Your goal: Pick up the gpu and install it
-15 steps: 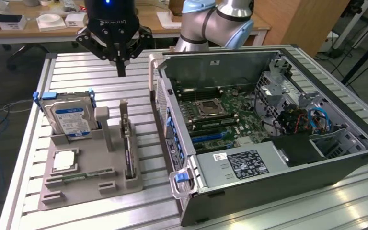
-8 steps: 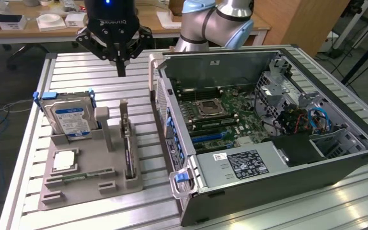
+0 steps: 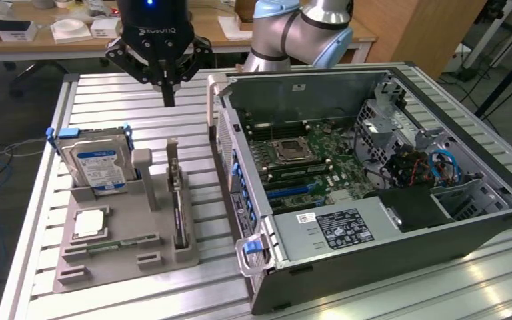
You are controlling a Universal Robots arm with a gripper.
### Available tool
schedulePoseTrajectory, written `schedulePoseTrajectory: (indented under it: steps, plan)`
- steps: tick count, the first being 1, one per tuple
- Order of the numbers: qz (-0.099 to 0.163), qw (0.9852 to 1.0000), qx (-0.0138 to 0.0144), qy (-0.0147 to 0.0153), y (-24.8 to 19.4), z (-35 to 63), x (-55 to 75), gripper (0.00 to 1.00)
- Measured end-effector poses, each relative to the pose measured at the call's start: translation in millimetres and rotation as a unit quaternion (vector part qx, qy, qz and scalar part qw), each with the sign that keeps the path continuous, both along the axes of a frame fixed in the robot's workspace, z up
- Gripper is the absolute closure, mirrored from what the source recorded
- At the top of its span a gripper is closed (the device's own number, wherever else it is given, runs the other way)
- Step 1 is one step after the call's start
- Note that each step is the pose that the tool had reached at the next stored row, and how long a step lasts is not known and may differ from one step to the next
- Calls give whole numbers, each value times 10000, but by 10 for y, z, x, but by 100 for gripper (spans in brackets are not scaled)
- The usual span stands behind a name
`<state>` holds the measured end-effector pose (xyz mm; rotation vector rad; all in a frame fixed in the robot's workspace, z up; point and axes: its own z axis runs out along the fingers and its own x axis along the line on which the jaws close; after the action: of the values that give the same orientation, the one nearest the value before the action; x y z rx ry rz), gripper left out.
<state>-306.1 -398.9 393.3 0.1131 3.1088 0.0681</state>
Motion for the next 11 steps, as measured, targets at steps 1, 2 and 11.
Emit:
schedulePoseTrajectory:
  steps: [1, 2, 11]
  plan:
    - [0, 10000, 0, 0, 0, 0, 0, 89]
    - [0, 10000, 0, 0, 0, 0, 0, 89]
    - [0, 10000, 0, 0, 0, 0, 0, 71]
